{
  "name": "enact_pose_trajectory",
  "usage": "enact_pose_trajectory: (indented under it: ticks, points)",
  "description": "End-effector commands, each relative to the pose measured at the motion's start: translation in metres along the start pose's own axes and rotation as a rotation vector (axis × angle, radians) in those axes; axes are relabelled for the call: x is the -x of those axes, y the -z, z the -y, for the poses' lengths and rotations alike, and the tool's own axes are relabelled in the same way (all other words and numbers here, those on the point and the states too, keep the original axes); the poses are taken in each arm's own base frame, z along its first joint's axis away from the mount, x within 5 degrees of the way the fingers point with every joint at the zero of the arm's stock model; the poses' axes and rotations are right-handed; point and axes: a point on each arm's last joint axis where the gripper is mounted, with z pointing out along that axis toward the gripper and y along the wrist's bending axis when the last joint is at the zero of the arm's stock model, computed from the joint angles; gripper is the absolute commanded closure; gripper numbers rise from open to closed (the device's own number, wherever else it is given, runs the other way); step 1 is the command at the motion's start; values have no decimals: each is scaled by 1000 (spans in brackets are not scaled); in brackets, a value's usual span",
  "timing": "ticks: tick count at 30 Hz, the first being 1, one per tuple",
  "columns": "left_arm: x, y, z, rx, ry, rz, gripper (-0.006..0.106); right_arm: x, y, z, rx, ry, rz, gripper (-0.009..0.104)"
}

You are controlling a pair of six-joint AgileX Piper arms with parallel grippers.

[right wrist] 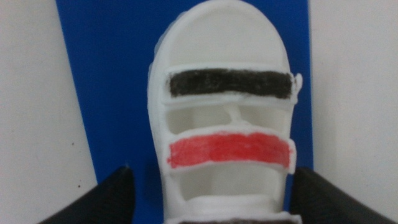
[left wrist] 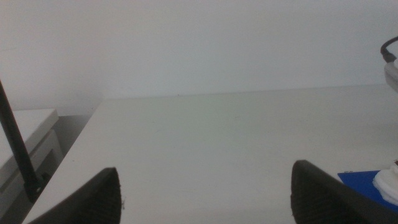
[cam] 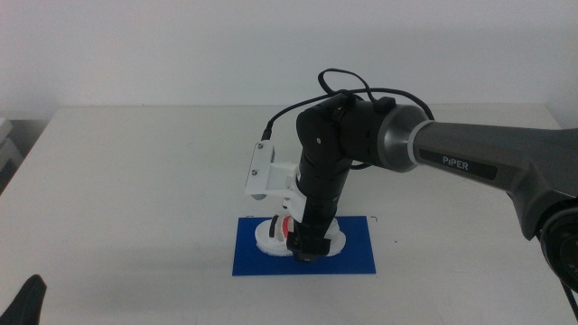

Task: Use one arm to grab the shoe from the table and place it on the mat.

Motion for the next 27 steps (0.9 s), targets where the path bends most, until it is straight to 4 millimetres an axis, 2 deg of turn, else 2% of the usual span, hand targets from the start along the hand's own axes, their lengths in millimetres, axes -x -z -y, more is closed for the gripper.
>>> enact_pose_trajectory:
  ticks: [1, 4, 8, 10, 14, 20, 23, 27]
  points:
    - [6, 1, 0, 1, 14, 89, 7, 6, 36, 7, -77, 11, 81, 19]
    - [6, 1, 0, 1, 14, 89, 7, 6, 52, 10, -106, -34, 128, 9]
    - [6, 1, 0, 1, 14, 89, 7, -4, 88, 13, -165, -163, 208, 7]
    - [6, 1, 0, 1, 14, 89, 7, -19, 113, 13, -217, -264, 275, 8]
    - [6, 1, 0, 1, 14, 89, 7, -67, 160, 1, -335, -449, 409, 10]
    - [6, 1, 0, 1, 14, 89, 7, -148, 224, -39, -498, -743, 592, 14]
    - [6, 1, 0, 1, 14, 89, 7, -183, 242, -64, -586, -856, 692, 17]
    - [6, 1, 0, 1, 14, 89, 7, -221, 259, -113, -742, -899, 859, 20]
